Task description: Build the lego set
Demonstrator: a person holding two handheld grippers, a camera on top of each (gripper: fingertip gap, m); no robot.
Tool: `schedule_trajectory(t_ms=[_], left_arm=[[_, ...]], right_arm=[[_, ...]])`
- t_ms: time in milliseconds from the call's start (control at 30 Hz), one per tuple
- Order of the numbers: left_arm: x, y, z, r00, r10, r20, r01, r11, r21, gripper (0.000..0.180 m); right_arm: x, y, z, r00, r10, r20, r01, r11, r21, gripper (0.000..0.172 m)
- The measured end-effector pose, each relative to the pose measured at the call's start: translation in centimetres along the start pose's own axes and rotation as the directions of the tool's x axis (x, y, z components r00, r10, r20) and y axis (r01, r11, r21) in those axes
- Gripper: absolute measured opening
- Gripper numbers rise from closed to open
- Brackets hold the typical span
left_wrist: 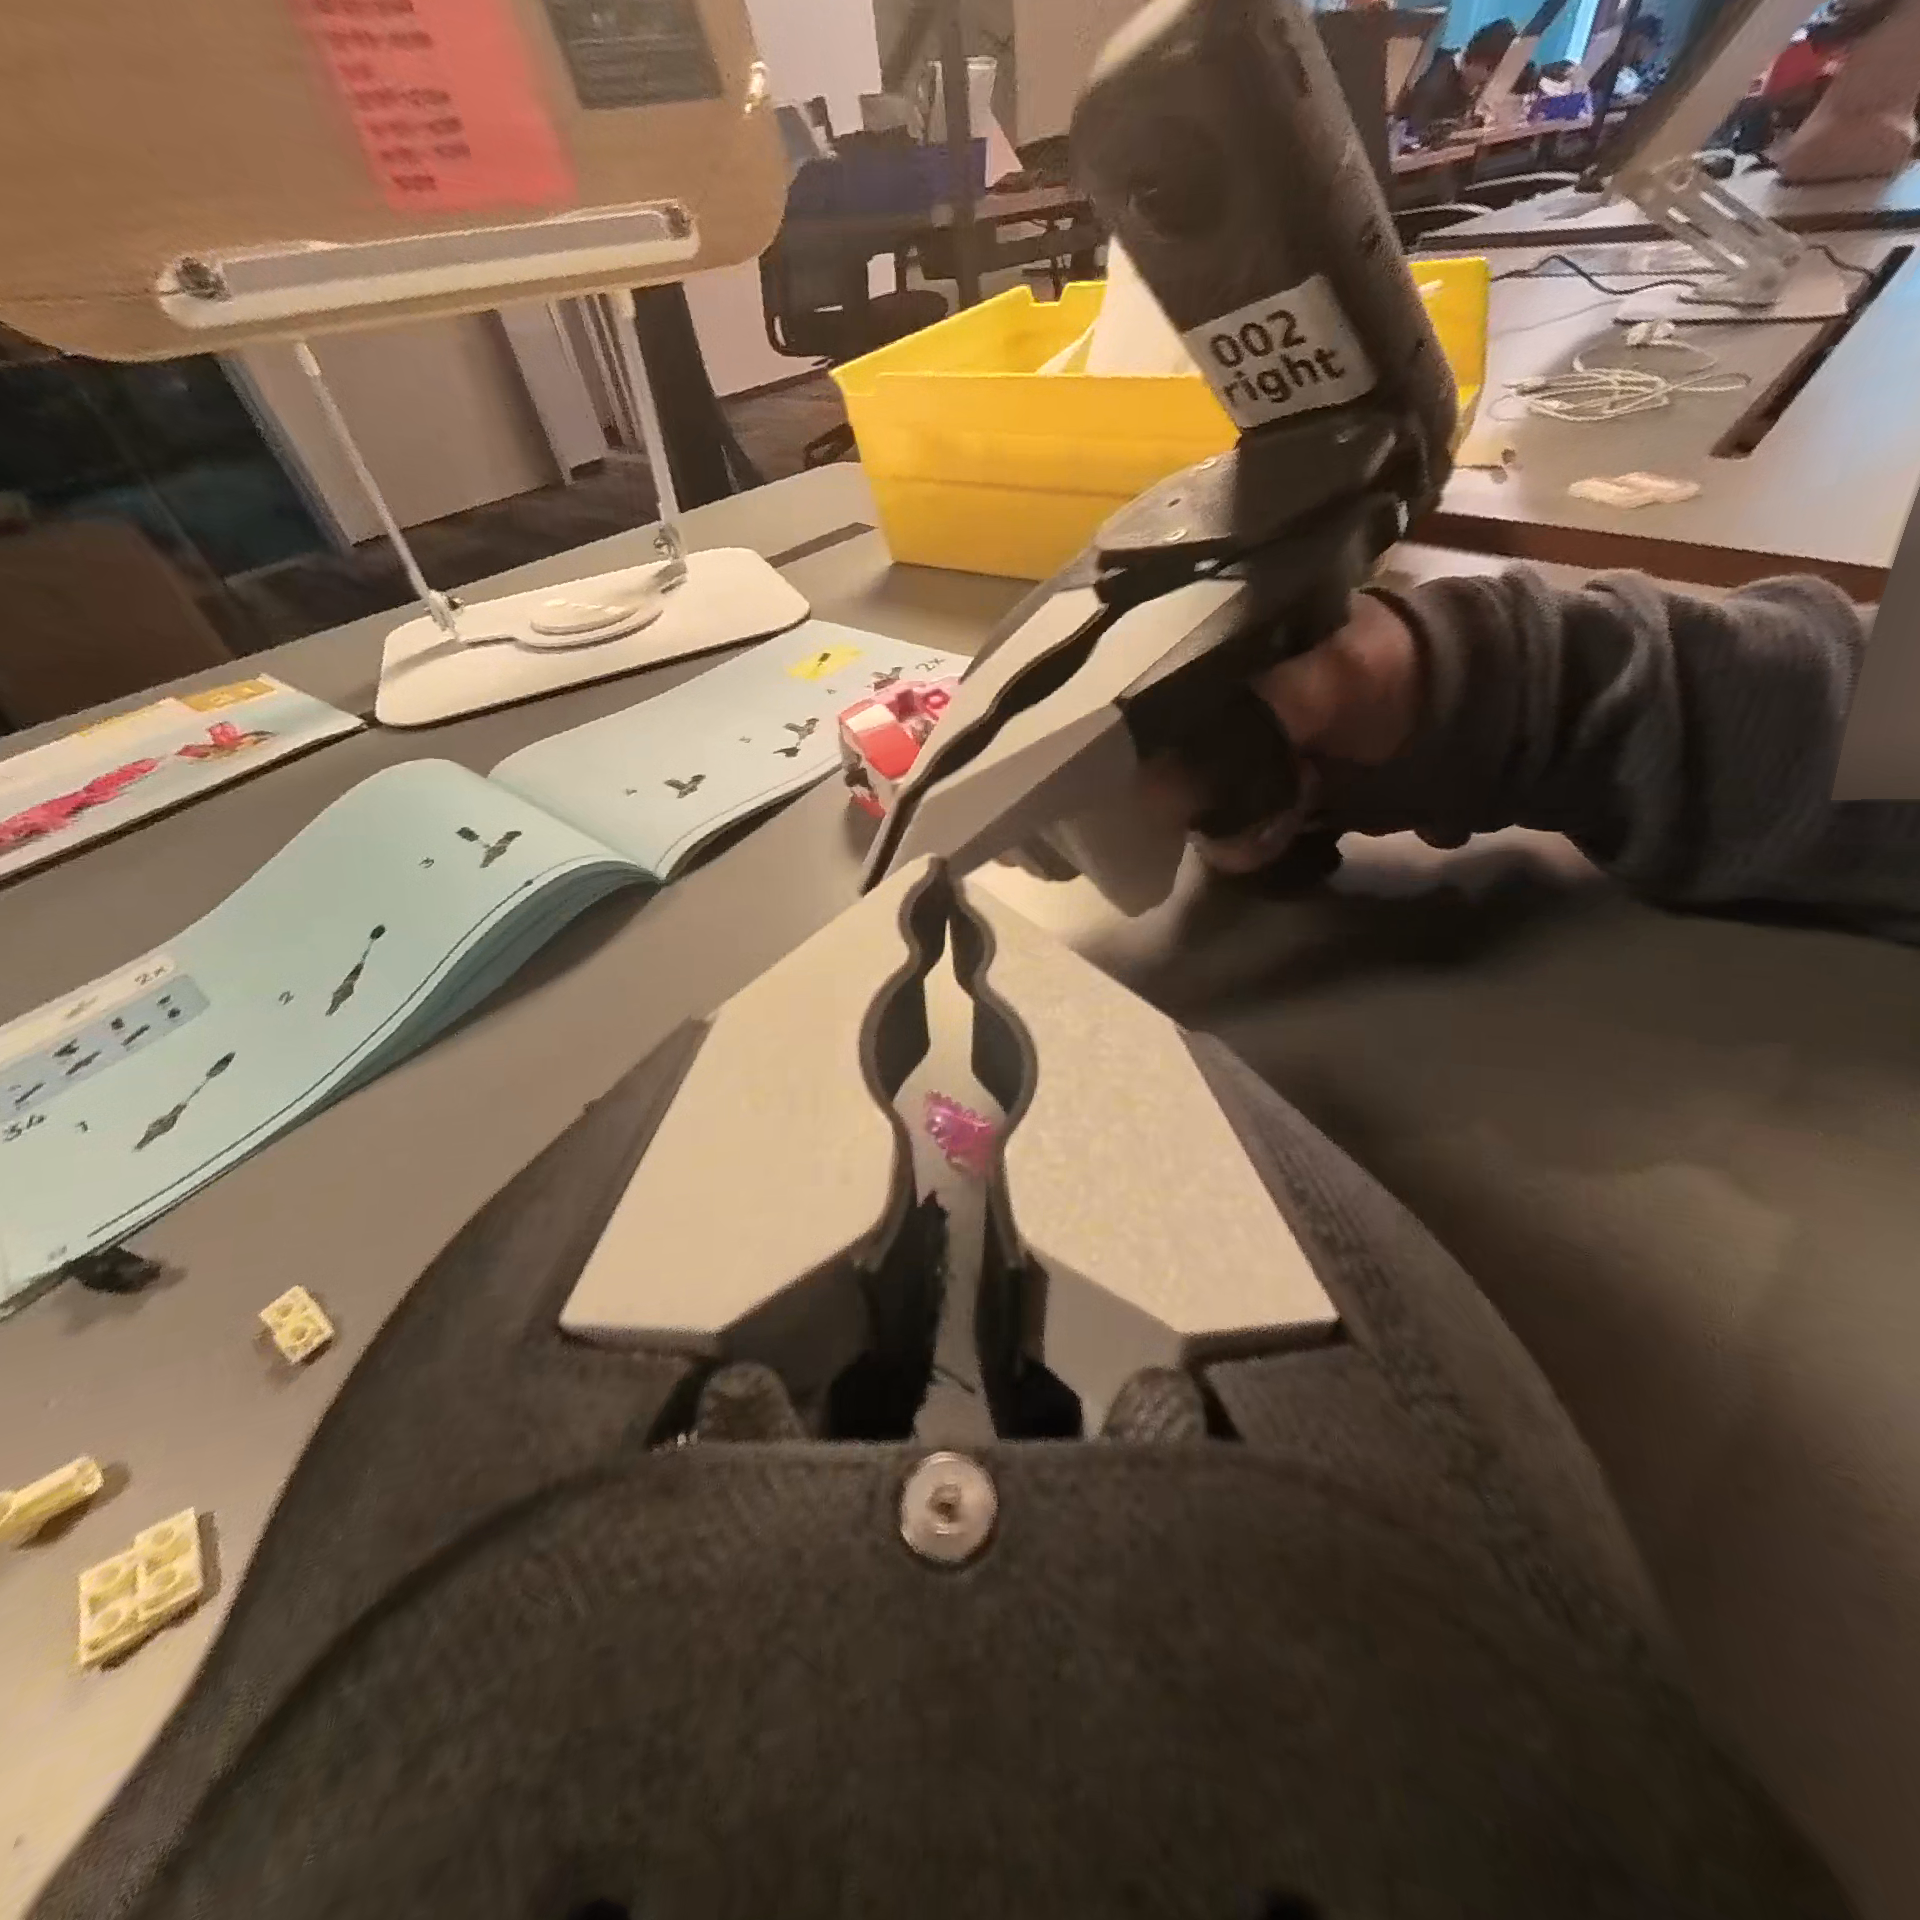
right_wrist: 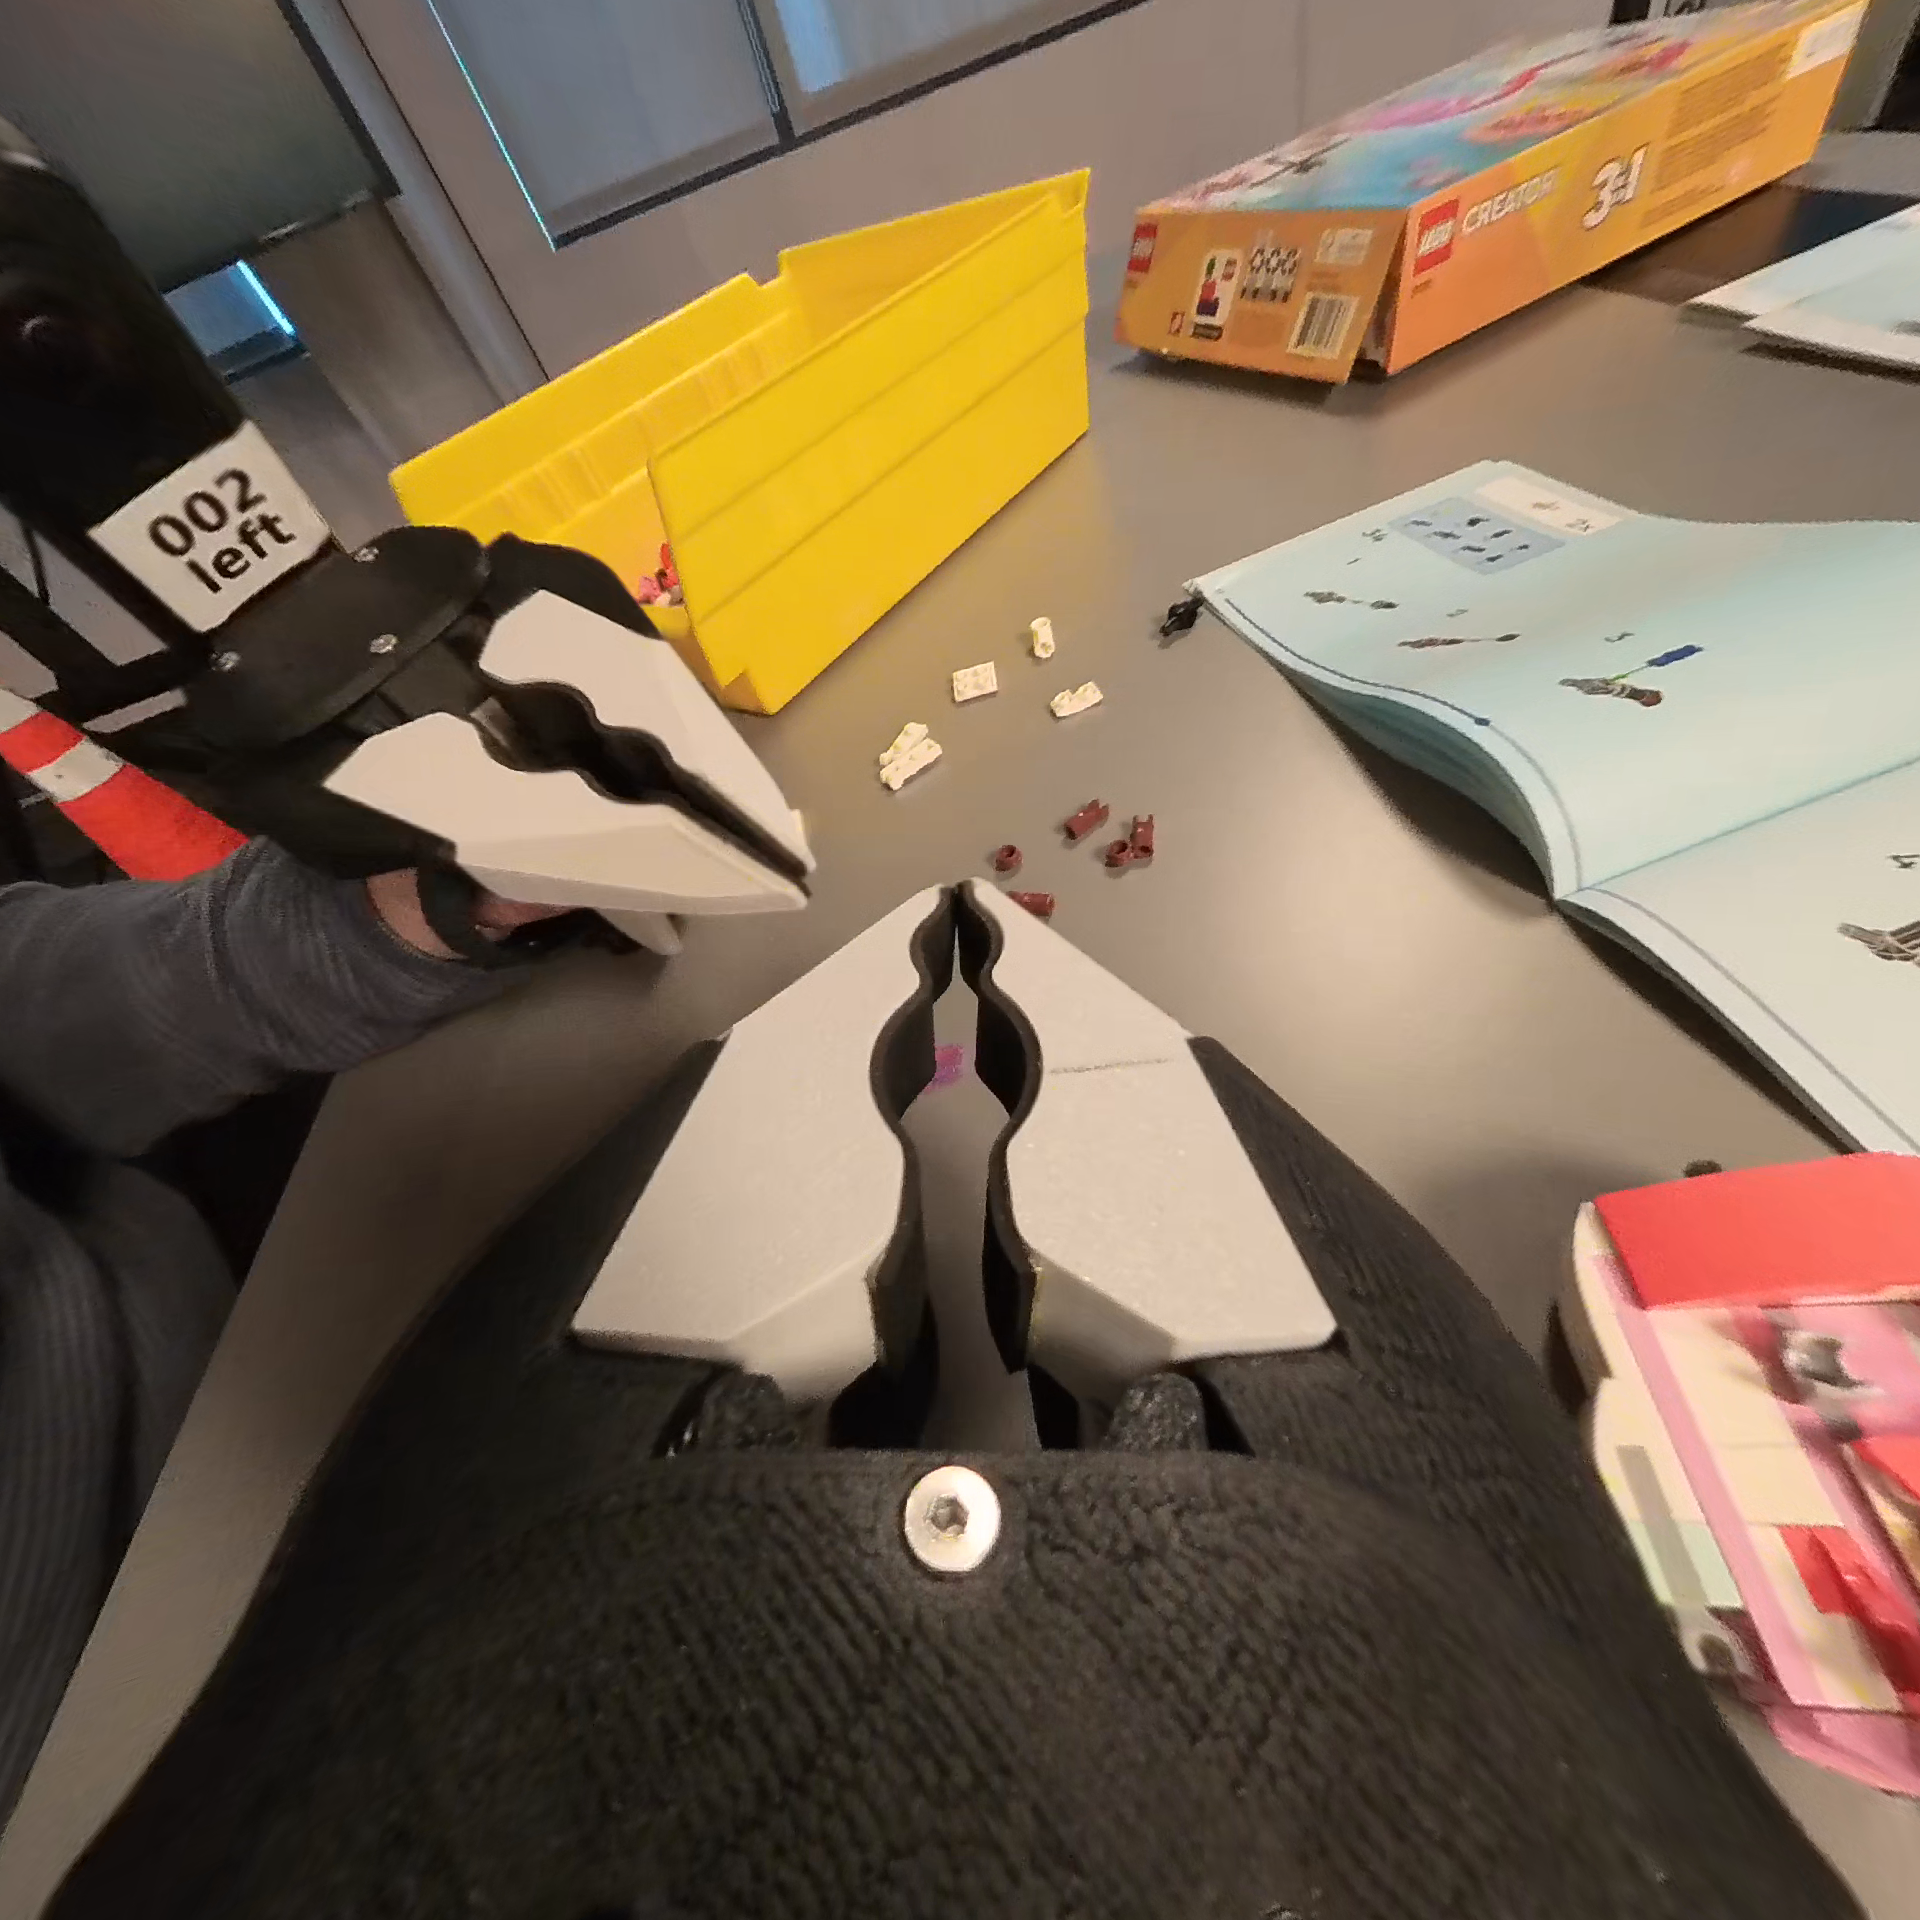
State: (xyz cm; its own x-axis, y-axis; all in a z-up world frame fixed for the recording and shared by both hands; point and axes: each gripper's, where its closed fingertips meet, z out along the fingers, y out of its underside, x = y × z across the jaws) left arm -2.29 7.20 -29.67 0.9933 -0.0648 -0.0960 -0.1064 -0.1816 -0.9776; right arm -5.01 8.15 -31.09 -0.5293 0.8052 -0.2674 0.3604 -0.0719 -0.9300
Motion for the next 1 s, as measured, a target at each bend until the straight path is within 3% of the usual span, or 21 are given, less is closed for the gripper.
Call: schedule_trajectory(t_ms=[167, 300, 400, 567, 767, 833, 900, 933, 1000], left_arm=[[-0.3, 1.3, -0.6, 0.999, -0.024, 0.031, 0.027, 0.994, -0.103, 0.000], [1.7, 4.2, -1.5, 0.993, -0.115, 0.008, 0.112, 0.945, -0.307, 0.034], [3.8, 6.3, -1.9, 0.992, -0.125, 0.003, 0.114, 0.894, -0.433, 0.044], [5.0, 7.3, -1.2, 0.997, -0.073, 0.024, 0.075, 0.864, -0.498, 0.036], [5.1, 7.3, -1.0, 0.987, -0.157, 0.030, 0.149, 0.837, -0.526, 0.008], [4.0, 6.6, -1.1, 0.979, -0.192, 0.062, 0.199, 0.863, -0.465, 0.007], [3.0, 4.0, -1.3, 0.939, -0.340, 0.051, 0.340, 0.895, -0.288, 0.008], [2.5, 2.4, -1.6, 0.896, -0.444, 0.011, 0.438, 0.879, -0.187, 0.007], [1.8, -0.2, -2.2, 0.778, -0.619, -0.109, 0.618, 0.785, -0.044, 0.007]], right_arm=[[0.5, -0.6, -0.6, 0.999, -0.022, -0.027, 0.023, 0.999, 0.044, 0.000], [1.2, -1.1, -1.3, 0.997, -0.038, -0.064, 0.043, 0.996, 0.082, 0.000], [1.1, -1.3, -1.7, 0.997, -0.061, -0.054, 0.066, 0.993, 0.098, 0.000], [0.7, -1.5, -2.3, 0.992, -0.119, -0.042, 0.123, 0.985, 0.117, 0.008], [-1.7, -1.1, -2.8, 0.949, -0.314, 0.014, 0.310, 0.943, 0.119, 0.034], [-3.3, -1.0, -2.7, 0.912, -0.409, 0.039, 0.400, 0.905, 0.145, 0.041], [-4.7, -1.0, -2.4, 0.870, -0.492, 0.028, 0.480, 0.859, 0.178, 0.055], [-5.0, -1.0, -2.1, 0.842, -0.539, -0.002, 0.532, 0.829, 0.173, 0.062], [-5.7, -1.9, -1.6, 0.763, -0.637, -0.111, 0.646, 0.741, 0.184, 0.070]])
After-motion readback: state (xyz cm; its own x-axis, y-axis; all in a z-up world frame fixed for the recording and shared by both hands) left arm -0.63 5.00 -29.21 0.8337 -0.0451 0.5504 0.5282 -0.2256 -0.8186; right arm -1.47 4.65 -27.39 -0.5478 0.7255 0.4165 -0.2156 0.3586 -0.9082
